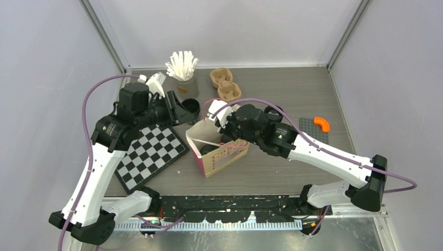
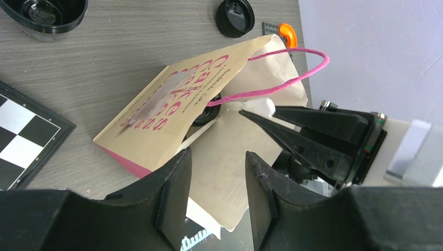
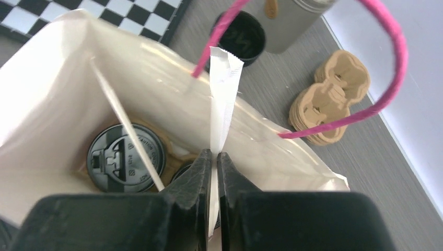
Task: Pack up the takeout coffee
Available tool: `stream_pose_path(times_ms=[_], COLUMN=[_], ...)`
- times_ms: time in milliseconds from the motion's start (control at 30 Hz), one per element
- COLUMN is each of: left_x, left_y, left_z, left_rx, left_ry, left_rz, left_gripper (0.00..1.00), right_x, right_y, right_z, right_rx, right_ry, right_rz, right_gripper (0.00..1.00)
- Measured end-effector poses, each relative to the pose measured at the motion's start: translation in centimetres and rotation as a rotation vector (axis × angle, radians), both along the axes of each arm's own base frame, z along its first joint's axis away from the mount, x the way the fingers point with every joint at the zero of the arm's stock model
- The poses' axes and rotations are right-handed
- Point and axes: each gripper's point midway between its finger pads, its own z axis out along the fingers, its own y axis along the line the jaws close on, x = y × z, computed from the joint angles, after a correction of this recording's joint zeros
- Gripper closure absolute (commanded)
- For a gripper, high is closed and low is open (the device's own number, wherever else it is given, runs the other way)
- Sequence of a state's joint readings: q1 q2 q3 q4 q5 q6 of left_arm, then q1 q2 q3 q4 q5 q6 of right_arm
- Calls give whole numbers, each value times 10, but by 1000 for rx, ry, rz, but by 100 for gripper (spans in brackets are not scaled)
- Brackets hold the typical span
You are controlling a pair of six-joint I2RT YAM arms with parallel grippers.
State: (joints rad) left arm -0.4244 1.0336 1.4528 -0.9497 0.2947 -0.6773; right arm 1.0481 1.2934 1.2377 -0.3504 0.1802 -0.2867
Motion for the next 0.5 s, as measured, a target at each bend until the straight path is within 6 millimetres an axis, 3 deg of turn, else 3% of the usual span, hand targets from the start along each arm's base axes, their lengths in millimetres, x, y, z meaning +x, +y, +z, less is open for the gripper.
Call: stream_pose_path(times_ms=[300,400,500], left_x=[-3,-3,-3], left_y=[4,6,8], left_z=[0,1,7], left_rx=[4,9,18], left_ry=[-11,-19,-39], left_rz=[14,19,21], left_gripper=[54,52,51], right_x=[-26,-26,-25], right_y=[2,1,1], right_z=[-9,4,28], right_rx=[-109,-104,-72], right_ry=[16,7,-8], right_rz=[205,202,186], right_gripper=[63,58,54])
